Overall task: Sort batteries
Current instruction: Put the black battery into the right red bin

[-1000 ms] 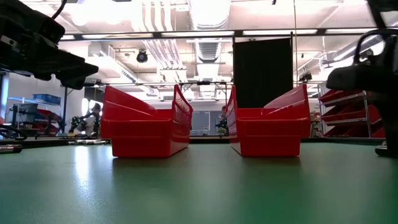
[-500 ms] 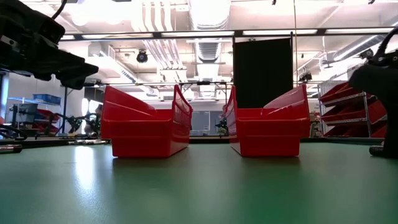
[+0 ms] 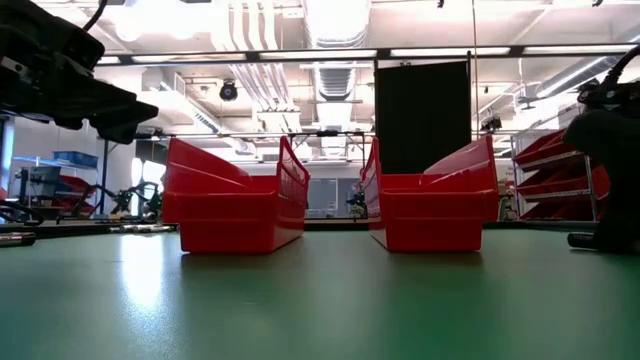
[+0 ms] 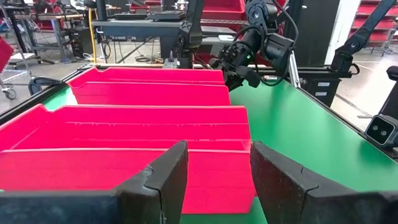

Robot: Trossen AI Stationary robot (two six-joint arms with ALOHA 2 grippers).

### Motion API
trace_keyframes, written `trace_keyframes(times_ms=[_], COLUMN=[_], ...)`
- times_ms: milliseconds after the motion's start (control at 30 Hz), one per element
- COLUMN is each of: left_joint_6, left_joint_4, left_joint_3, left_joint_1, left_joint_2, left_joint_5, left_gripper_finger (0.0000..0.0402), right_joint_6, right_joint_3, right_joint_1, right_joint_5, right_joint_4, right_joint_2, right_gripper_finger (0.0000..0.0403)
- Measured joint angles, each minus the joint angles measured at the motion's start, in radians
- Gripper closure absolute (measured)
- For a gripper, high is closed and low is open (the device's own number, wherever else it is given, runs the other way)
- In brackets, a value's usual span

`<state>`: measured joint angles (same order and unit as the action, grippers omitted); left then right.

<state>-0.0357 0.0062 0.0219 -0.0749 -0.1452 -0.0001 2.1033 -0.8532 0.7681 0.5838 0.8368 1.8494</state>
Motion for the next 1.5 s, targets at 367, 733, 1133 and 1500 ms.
trace_keyframes(times_ms=[367,733,1133,1500], left_joint_6=[0.0,0.0,0.0,0.0], left_joint_4=[0.0,0.0,0.0,0.0], left_joint_3=[0.0,0.0,0.0,0.0], left_joint_1=[0.0,0.0,0.0,0.0], left_joint_2=[0.0,0.0,0.0,0.0], left_joint_5=[0.0,0.0,0.0,0.0], left_gripper_finger=[0.0247,0.0247,0.0247,0.0247], right_joint_6=[-0.21,-0.383,-0.733,-1.401], right_joint_3=[-0.052,-0.307,-0.56,-0.581], right_joint_1=[-0.006,-0.005,-0.156,-0.46], right_joint_5=[-0.135,-0.329,-0.056,-0.131], right_joint_4=[0.05,0.423,0.503,0.171], right_joint_2=[-0.06,-0.223,-0.274,-0.247], right_gripper_finger=[0.036,0.0358,0.0361,0.0362])
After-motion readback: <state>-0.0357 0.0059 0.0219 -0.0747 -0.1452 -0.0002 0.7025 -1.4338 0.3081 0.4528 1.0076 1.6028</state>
